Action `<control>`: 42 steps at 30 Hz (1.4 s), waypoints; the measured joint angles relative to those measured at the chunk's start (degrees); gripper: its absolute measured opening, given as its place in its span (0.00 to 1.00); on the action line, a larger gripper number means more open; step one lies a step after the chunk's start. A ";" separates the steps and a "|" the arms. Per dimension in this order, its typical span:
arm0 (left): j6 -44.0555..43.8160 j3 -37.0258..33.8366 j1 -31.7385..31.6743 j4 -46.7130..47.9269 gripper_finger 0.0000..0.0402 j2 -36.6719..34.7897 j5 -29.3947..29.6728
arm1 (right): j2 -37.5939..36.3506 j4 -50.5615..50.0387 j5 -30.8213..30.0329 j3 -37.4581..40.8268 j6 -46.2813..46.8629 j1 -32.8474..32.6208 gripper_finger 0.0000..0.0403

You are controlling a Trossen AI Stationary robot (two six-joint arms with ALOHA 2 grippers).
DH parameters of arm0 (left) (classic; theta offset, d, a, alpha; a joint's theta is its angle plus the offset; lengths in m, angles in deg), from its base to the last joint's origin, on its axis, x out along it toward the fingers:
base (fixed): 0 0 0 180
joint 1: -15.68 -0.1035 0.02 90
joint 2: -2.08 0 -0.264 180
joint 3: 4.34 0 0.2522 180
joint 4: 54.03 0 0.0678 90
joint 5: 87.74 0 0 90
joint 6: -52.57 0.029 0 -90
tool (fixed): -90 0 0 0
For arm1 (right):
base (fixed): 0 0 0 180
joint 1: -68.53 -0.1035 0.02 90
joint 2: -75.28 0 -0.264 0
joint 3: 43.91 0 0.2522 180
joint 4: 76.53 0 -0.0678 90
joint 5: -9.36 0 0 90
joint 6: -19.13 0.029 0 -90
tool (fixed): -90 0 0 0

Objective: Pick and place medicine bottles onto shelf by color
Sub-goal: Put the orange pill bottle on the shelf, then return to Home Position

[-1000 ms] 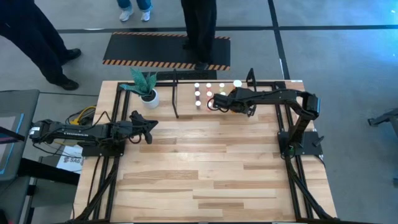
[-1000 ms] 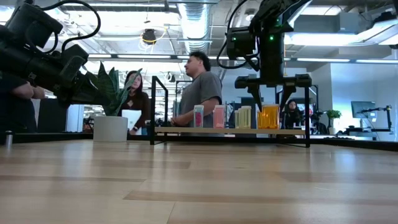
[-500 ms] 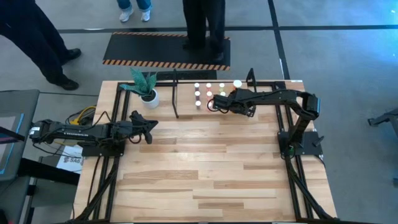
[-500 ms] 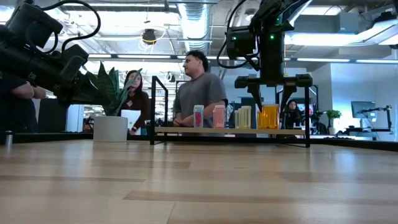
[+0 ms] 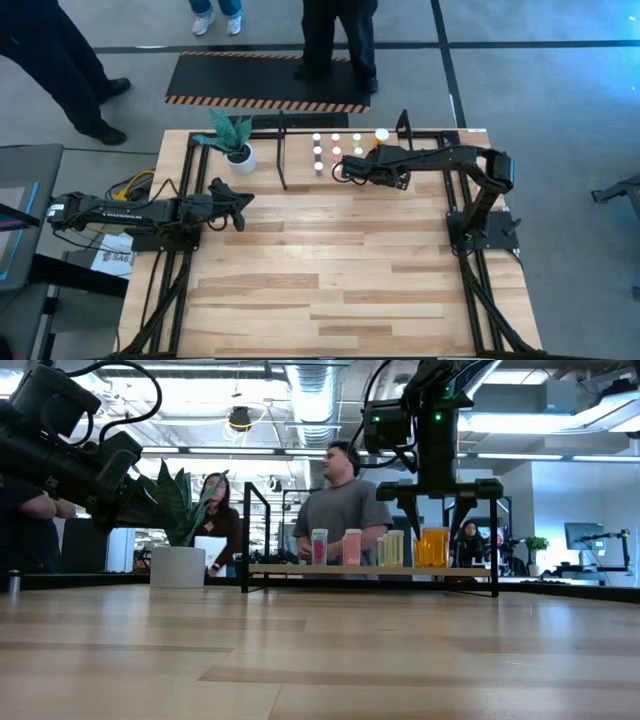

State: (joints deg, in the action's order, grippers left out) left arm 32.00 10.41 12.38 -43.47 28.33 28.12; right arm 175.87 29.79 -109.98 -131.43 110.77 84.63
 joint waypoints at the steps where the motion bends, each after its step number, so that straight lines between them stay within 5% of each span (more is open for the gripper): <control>1: 0.00 0.00 0.00 0.00 0.03 0.01 0.01 | 0.00 -0.02 0.21 0.00 0.00 -0.21 0.65; 19: 0.00 -0.01 0.00 0.00 0.03 0.01 0.00 | -6.14 -3.57 4.68 0.00 -0.82 -8.22 0.65; 25: 0.00 0.01 0.01 -0.02 0.03 0.01 -0.01 | -12.95 -5.86 0.03 0.00 -0.79 -13.48 0.71; 32: 0.00 -0.01 0.01 -0.04 0.03 0.01 0.01 | -17.45 -7.60 -4.91 0.00 0.01 -18.34 0.97; 37: 0.00 -0.01 0.01 -0.04 0.03 0.00 0.01 | -20.46 -8.18 -6.98 0.00 -4.61 -21.94 0.95; 42: 0.00 -0.01 0.00 -0.04 0.03 0.00 -0.01 | -26.02 -10.65 -16.66 0.00 -8.00 -28.16 0.99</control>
State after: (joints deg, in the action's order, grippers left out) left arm 32.00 10.40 12.38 -43.51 28.33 28.11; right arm 149.85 19.14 -126.64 -131.43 102.76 56.46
